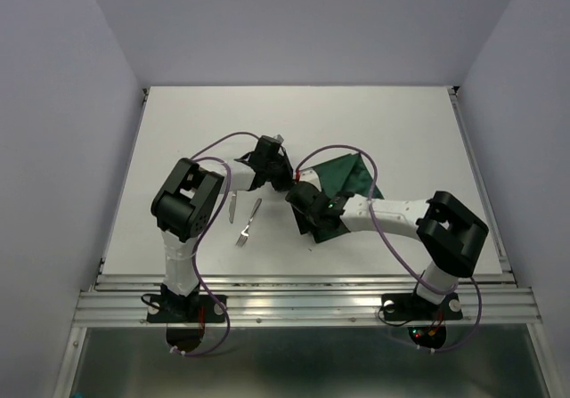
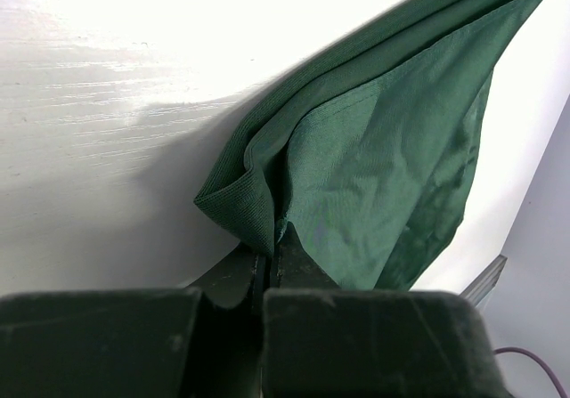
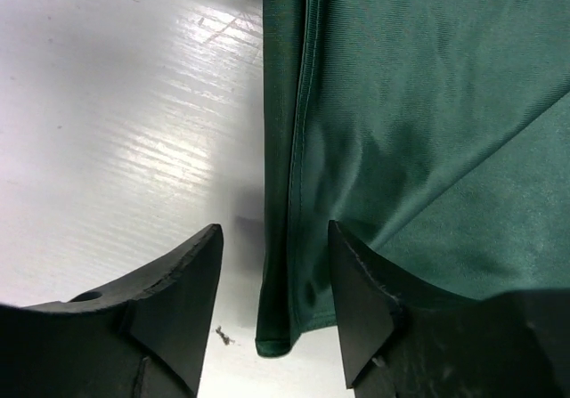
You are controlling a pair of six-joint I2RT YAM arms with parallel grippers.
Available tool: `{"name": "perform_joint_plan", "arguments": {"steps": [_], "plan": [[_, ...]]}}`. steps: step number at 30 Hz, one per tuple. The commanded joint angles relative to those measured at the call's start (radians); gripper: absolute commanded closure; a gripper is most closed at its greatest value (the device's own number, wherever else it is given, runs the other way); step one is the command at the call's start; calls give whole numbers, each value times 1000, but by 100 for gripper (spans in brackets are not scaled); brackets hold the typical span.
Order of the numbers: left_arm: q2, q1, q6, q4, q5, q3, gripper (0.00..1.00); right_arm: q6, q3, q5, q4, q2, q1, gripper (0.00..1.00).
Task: Fold the napkin into a case and place the utensils inside
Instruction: Turn over the upper triangle folded napkin at the center of the board.
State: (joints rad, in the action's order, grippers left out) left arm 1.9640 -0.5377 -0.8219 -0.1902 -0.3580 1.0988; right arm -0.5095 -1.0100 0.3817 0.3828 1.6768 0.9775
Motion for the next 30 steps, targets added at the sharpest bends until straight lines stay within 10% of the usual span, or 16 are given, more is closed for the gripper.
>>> {"name": "perform_joint_plan", "arguments": {"steps": [1,8,15,30], "plan": [[-37,-4,7,43,33,-28,100,-4,-48,80,33,44,21,46],[-39,-4,7,44,33,-27,100,-27,-52,120,44,77,30,59],[-57,-2,17,67,34,-14,100,-46,-65,157,59,46,30,98],[-200,105,121,277,48,157,100,3,-303,91,102,43,49,99]]}}
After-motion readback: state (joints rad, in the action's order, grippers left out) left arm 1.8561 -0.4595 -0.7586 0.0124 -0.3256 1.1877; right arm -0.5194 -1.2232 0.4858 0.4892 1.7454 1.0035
